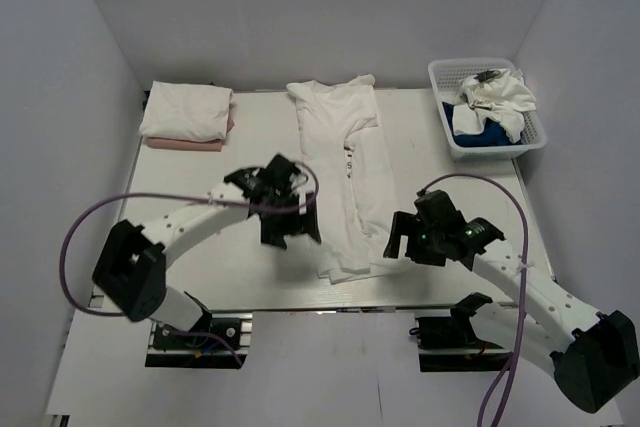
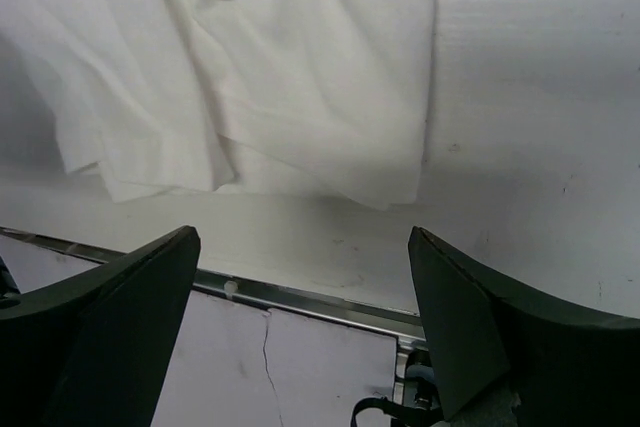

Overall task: Fold and stack the t-shirts
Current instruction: Grab the bottom of the folded rectangular tshirt with both arms

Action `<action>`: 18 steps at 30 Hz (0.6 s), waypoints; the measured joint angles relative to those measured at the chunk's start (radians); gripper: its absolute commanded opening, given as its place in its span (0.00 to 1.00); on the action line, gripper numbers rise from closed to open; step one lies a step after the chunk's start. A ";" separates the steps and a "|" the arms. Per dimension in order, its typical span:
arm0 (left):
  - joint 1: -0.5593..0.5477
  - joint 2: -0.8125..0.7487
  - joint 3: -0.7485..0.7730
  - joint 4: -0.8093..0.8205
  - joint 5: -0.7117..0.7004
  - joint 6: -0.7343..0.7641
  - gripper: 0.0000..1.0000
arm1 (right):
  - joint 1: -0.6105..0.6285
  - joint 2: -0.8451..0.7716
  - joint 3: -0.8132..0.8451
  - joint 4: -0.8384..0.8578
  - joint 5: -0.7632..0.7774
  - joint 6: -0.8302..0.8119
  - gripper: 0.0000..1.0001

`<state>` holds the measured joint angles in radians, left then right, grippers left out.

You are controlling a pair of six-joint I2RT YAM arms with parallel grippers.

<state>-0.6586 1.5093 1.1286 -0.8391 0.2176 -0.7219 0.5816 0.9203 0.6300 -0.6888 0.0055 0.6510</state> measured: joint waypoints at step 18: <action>-0.361 0.282 -0.011 0.055 -0.083 -0.088 0.94 | -0.105 0.132 -0.096 0.082 -0.105 -0.021 0.89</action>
<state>-1.0199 1.7908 1.1179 -0.7845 0.1349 -0.8097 0.4763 1.0523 0.5339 -0.6071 -0.0990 0.6300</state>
